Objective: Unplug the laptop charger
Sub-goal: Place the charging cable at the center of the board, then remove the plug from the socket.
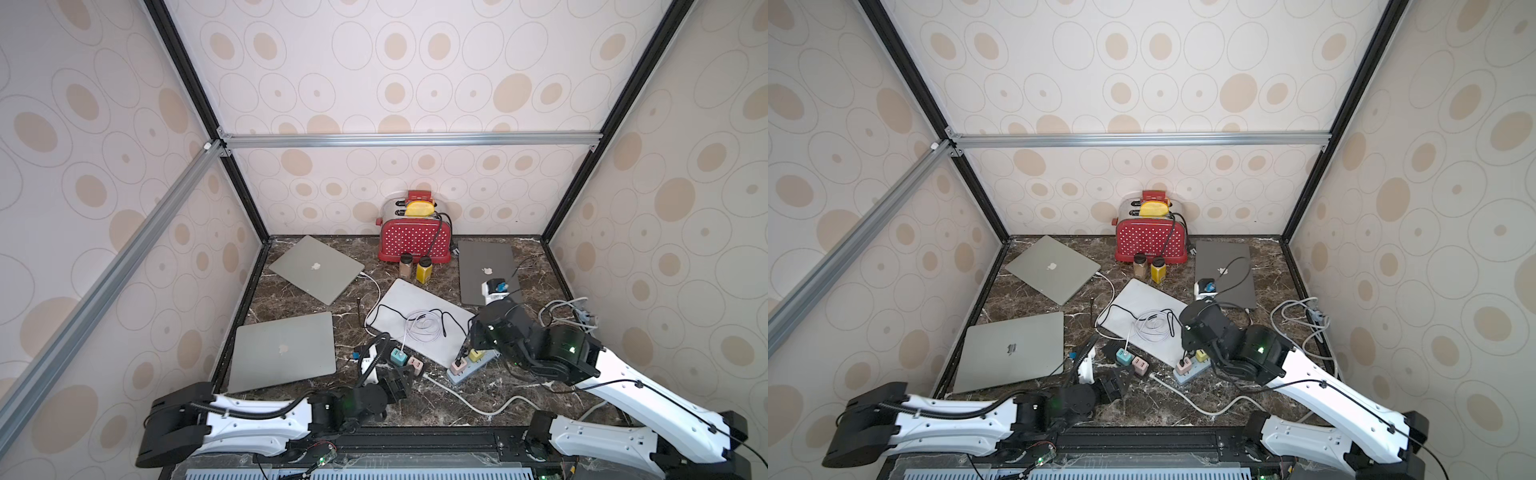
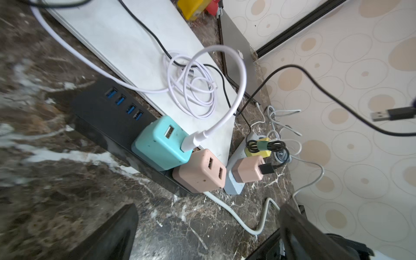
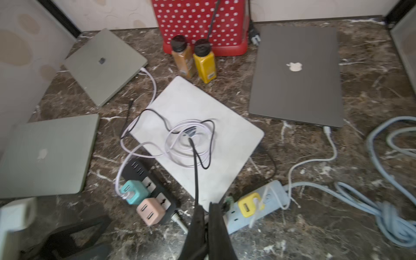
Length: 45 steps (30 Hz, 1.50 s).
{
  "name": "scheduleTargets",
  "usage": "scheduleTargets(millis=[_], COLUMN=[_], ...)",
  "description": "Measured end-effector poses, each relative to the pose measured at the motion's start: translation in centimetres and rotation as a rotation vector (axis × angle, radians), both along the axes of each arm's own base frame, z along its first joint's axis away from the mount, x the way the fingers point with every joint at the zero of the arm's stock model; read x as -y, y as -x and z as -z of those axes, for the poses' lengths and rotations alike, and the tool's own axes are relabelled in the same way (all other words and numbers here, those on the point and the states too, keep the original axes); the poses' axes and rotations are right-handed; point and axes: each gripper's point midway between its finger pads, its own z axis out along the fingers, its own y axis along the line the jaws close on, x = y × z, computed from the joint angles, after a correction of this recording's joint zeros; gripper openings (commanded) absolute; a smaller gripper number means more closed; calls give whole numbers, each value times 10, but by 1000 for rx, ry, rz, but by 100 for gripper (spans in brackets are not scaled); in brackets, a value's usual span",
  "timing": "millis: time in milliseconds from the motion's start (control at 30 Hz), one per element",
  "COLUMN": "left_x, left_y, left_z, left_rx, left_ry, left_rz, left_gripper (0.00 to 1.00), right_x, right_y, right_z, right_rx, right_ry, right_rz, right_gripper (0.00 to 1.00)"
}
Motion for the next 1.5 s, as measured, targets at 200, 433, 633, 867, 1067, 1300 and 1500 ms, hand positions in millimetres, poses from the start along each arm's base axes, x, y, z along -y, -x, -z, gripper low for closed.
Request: scheduleTargets(millis=[200, 433, 633, 867, 1067, 1300, 1500], left_x=[-56, -96, -93, -68, -25, -20, -36], left_y=[6, 6, -1, -31, -63, -69, -68], left_z=[-29, -35, -19, 15, -27, -30, -16], left_rx=[52, 101, 61, -122, -125, -131, -173], left_ry=[11, -72, -185, -276, -242, -255, -328], left_rz=[-8, -45, -44, -15, 82, 117, 111], left_gripper=[99, 99, 99, 99, 99, 99, 99], right_x=[26, 18, -1, -4, -7, -7, 1], right_y=[-46, -114, -150, -169, -172, -172, -165], right_z=[3, 94, 138, 150, 162, 160, 162], right_rx=[-46, -312, -430, -450, -473, -463, -489], right_ry=[152, 296, 234, 172, 193, 203, 252], right_rz=[54, 2, -63, -108, -150, -171, -172], right_gripper=[0, 0, 0, 11, 13, 22, 32])
